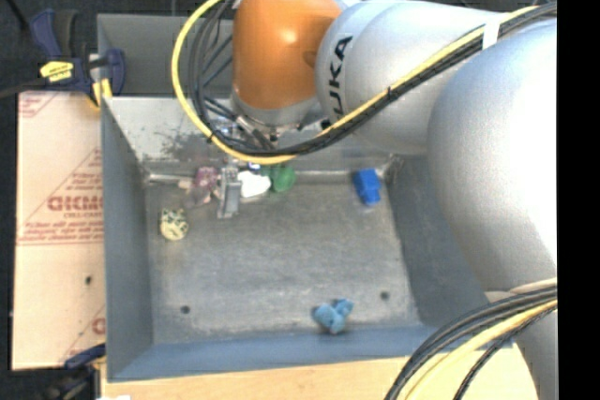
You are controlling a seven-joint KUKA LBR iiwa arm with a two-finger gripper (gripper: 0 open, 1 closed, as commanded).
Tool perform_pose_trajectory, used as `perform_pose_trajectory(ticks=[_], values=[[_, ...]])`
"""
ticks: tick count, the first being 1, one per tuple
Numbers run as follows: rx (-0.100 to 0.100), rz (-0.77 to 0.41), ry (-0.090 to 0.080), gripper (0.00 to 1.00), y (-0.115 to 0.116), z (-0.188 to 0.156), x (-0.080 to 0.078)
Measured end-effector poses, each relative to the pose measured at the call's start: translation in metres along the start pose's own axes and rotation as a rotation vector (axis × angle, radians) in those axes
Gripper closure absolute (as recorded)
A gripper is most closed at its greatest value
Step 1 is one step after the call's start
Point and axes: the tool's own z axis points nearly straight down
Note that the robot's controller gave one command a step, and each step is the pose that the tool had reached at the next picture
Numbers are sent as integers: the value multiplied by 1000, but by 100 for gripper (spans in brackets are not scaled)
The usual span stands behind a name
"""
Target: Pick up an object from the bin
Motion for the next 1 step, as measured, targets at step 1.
perform_pose_trajectory(ticks=[1], values=[[-1, 3, -8, 0, -1, -6, -2]])
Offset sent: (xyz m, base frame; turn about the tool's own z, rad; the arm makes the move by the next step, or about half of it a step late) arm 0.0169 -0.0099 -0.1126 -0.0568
